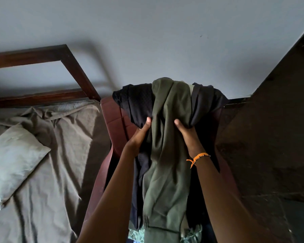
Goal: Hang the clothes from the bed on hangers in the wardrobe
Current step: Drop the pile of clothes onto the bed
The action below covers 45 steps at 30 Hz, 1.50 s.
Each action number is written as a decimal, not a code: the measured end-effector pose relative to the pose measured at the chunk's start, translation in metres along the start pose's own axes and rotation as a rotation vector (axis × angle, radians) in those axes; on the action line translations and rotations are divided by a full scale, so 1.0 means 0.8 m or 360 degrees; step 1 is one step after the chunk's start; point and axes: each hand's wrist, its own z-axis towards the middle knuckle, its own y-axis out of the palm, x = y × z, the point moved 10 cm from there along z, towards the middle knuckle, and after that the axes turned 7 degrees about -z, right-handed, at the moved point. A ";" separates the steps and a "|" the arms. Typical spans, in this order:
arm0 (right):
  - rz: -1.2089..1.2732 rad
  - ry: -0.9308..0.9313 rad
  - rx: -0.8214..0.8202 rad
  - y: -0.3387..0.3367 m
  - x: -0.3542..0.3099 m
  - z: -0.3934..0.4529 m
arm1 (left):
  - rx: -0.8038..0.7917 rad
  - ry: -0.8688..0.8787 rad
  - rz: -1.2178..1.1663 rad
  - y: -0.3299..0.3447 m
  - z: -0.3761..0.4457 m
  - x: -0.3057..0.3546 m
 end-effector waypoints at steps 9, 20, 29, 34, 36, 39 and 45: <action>0.0191 -0.0050 -0.0219 0.029 -0.064 -0.027 | -0.0101 0.0385 -0.0069 0.036 -0.063 0.077; 0.0097 -0.0612 -0.0311 0.054 -0.248 -0.094 | 0.0109 0.0868 -0.0026 0.028 -0.151 0.228; 0.0212 -0.1008 -0.0602 0.156 -0.368 -0.214 | 0.0383 0.1310 -0.0031 -0.047 -0.324 0.336; 0.0271 -0.1000 -0.0851 0.248 -0.370 -0.291 | 0.0589 0.1484 -0.0009 -0.122 -0.430 0.353; 0.0274 -0.0969 -0.0961 0.289 -0.356 -0.329 | 0.0691 0.1521 -0.0001 -0.163 -0.474 0.343; 0.0245 -0.0937 -0.1142 0.356 -0.326 -0.400 | 0.0813 0.1548 0.0000 -0.236 -0.545 0.316; 0.0138 -0.0890 -0.1447 0.492 -0.235 -0.574 | 0.1051 0.1536 -0.0044 -0.404 -0.692 0.222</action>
